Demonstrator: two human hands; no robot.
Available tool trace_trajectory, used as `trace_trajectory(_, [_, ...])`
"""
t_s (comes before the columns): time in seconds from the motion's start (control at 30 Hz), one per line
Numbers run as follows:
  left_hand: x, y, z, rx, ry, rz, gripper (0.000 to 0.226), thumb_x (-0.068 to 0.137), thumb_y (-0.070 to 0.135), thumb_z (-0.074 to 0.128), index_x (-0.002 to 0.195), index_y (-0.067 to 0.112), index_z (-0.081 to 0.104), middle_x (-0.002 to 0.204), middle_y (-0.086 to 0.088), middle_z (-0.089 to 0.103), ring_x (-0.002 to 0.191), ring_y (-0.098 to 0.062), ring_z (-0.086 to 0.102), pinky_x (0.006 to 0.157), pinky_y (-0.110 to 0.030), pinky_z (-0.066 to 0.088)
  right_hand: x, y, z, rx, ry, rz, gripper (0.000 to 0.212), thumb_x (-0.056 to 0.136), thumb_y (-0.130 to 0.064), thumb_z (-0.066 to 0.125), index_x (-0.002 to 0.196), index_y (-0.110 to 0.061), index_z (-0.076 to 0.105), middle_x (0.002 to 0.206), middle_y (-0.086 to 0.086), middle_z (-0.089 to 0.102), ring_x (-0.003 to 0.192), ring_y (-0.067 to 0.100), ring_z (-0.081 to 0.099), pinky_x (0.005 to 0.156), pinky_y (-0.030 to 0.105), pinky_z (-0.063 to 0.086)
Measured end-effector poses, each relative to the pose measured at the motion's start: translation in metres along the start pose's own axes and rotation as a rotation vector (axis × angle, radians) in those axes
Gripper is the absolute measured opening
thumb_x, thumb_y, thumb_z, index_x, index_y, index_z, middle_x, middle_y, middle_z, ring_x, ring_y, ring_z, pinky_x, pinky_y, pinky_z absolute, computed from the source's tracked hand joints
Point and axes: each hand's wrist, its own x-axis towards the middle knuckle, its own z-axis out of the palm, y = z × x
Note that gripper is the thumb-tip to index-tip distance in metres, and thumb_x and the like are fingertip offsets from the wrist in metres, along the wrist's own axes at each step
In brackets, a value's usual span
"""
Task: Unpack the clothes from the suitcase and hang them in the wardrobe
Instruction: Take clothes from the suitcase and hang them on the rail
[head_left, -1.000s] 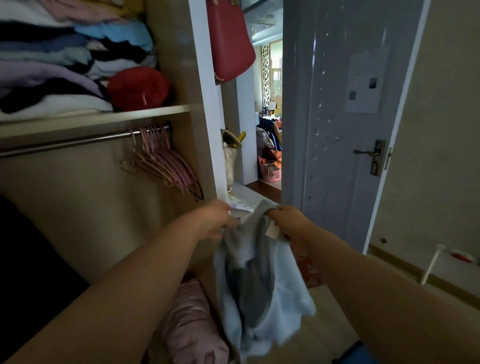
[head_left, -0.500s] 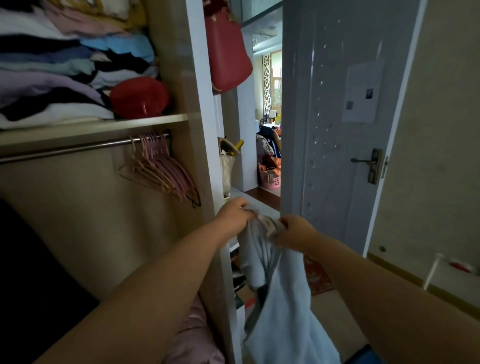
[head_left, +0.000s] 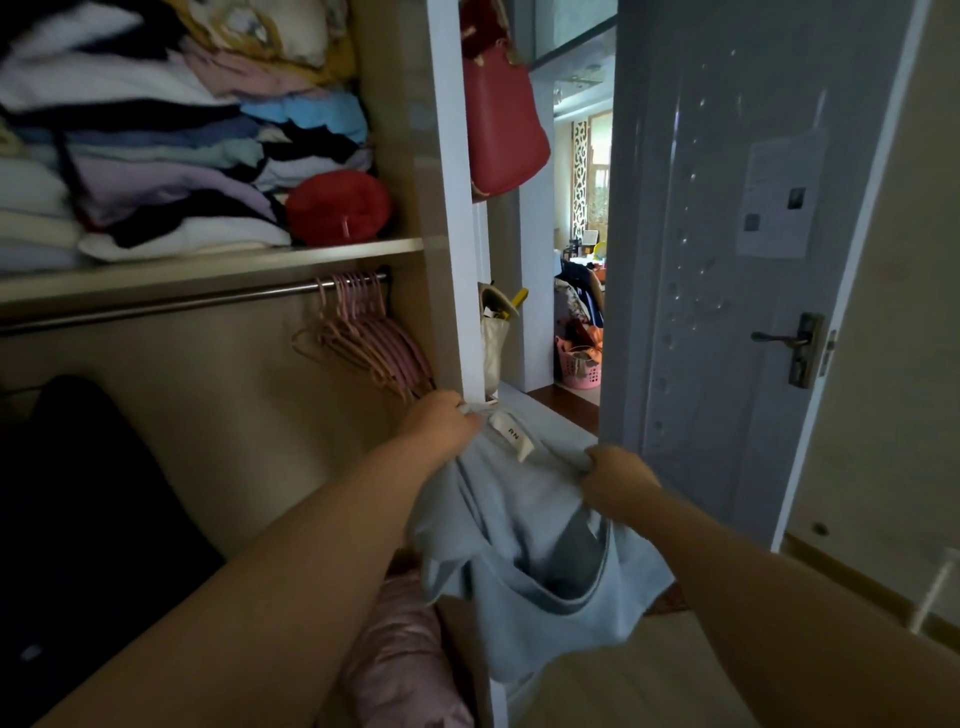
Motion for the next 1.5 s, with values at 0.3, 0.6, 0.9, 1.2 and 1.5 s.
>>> trace_trajectory(0.3, [-0.011, -0.055, -0.025, -0.022, -0.063, -0.143, 0.037, 0.078, 0.034, 0.076, 0.093, 0.001, 0.068, 0.087, -0.009, 0.062, 0.084, -0.024, 0.061, 0.070, -0.028, 0.041, 0.004, -0.020, 0.028, -0.234, -0.096, -0.092, 0.030, 0.079, -0.027, 0.063, 0.108, -0.023, 0.059, 0.104, 0.001, 0.062, 0.096, 0.020, 0.058, 0.084, 0.033, 0.051])
trace_trajectory(0.6, [-0.020, -0.094, -0.041, 0.118, -0.063, -0.220, 0.055, 0.073, 0.054, 0.073, 0.099, 0.005, 0.068, 0.099, -0.009, 0.066, 0.095, -0.023, 0.062, 0.072, -0.024, 0.042, 0.016, -0.018, 0.046, -0.300, -0.251, -0.086, 0.037, 0.083, -0.023, 0.053, 0.119, -0.022, 0.060, 0.106, 0.001, 0.064, 0.089, 0.018, 0.059, 0.080, 0.028, 0.051])
trace_trajectory(0.9, [-0.012, -0.122, -0.064, 0.242, -0.011, -0.254, 0.053, 0.082, 0.044, 0.067, 0.110, -0.001, 0.064, 0.113, -0.016, 0.064, 0.106, -0.028, 0.060, 0.085, -0.032, 0.047, 0.022, -0.055, 0.050, 0.593, -0.500, 0.058, 0.038, 0.086, -0.034, 0.066, 0.108, -0.005, 0.056, 0.102, 0.011, 0.063, 0.101, 0.024, 0.061, 0.091, 0.037, 0.053])
trace_trajectory(1.2, [0.016, -0.163, -0.090, 0.260, -0.050, -0.304, 0.056, 0.085, 0.046, 0.063, 0.120, 0.002, 0.061, 0.120, -0.013, 0.062, 0.108, -0.026, 0.059, 0.093, -0.031, 0.049, 0.044, -0.104, 0.072, 0.919, -0.716, 0.006, 0.033, 0.081, -0.014, 0.071, 0.111, -0.004, 0.063, 0.108, 0.011, 0.067, 0.100, 0.024, 0.063, 0.081, 0.033, 0.053])
trace_trajectory(1.5, [0.053, -0.194, -0.107, 0.274, -0.095, -0.278, 0.050, 0.086, 0.049, 0.059, 0.102, 0.002, 0.067, 0.105, -0.015, 0.066, 0.097, -0.028, 0.063, 0.076, -0.029, 0.047, 0.078, -0.152, 0.106, 0.022, 0.063, -0.058, 0.023, 0.087, -0.009, 0.051, 0.103, -0.007, 0.067, 0.100, 0.009, 0.065, 0.096, 0.026, 0.062, 0.082, 0.030, 0.050])
